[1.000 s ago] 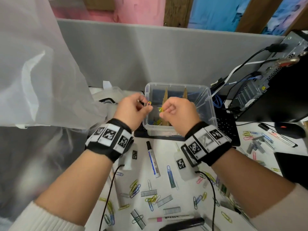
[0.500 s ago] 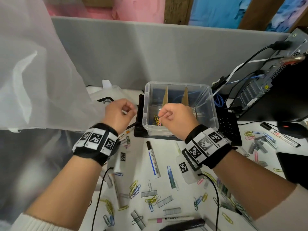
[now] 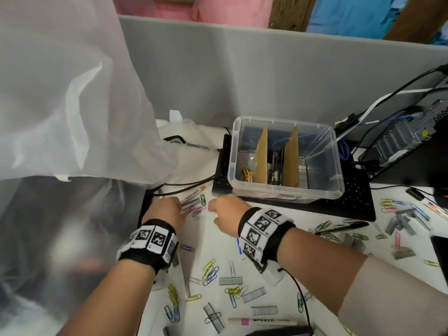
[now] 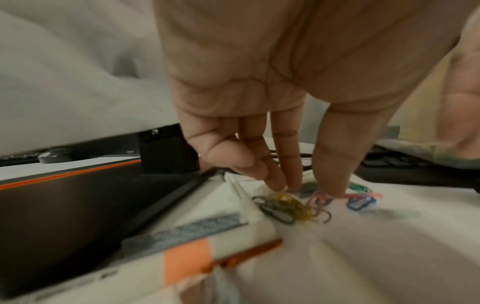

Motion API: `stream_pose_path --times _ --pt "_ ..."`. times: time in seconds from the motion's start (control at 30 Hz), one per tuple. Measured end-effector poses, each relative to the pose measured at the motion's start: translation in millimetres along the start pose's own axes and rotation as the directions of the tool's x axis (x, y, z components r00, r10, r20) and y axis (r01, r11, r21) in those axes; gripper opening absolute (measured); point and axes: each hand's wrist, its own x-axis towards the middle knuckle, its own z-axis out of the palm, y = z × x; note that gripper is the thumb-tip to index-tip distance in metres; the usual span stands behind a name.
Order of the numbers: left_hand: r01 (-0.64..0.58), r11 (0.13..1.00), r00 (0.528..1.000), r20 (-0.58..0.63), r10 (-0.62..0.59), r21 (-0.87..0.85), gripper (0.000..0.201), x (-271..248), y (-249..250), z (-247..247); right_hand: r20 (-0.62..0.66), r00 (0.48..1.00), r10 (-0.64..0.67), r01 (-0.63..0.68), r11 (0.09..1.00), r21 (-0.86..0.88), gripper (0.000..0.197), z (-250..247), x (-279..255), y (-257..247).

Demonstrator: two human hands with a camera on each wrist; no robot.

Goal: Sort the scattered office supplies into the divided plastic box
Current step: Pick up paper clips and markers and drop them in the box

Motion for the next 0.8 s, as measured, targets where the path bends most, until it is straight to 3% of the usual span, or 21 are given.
stream_pose_path --times 0.27,0.53,0.8 --pt "-0.03 0.995 1.0 -0.002 0.03 0.095 0.027 -4.7 5.1 15.4 0.007 0.999 -0.037 0.038 0.987 -0.157 0.044 35.7 24.7 -14.7" --pt "-0.088 0.989 0.995 0.051 0.083 0.116 0.028 -2.5 16.0 21.2 -0.031 0.995 -0.099 0.09 0.97 -0.224 0.037 41.0 22.9 -3.6" --pt "-0.086 0.986 0.993 0.098 0.072 0.144 0.026 0.5 26.5 21.6 -0.083 0.995 -0.054 0.039 0.983 -0.182 0.02 38.5 24.7 9.0"
